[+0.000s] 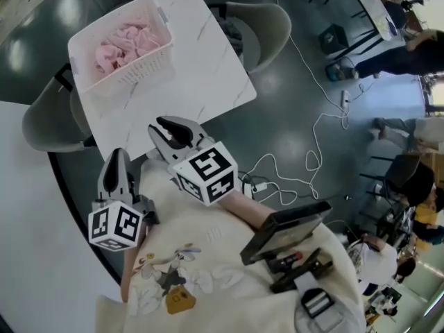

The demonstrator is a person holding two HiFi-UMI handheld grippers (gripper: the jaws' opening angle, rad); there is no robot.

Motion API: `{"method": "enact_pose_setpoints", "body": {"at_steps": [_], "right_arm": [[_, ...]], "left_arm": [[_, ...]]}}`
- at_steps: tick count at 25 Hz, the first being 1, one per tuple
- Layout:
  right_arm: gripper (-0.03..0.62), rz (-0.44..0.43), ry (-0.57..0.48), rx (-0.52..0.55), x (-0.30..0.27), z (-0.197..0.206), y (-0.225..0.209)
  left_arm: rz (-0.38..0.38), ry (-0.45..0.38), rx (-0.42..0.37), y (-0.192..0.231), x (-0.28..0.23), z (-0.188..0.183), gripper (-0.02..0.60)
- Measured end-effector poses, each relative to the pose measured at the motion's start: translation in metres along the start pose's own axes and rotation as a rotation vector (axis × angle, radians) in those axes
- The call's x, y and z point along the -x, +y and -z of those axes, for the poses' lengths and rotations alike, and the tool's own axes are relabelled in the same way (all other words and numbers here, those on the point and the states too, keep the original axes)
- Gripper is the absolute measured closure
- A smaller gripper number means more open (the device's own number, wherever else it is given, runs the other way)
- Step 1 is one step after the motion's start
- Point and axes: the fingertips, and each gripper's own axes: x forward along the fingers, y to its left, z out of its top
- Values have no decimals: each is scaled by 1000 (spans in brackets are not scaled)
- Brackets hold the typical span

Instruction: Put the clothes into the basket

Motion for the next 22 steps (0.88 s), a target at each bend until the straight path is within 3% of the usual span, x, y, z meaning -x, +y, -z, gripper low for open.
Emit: {"method": "enact_pose_setpoints", "body": {"at_steps": [4,16,22], "right_arm": [[559,22,-18,50,8,-1,5],[576,-14,-27,24,12,1,12],[586,-1,-26,17,15,3,6]], "left_arm": [[1,15,-3,0,5,8,548],[38,56,-82,-21,-8,6,548],[65,69,-83,-26,-11,9,548]]}}
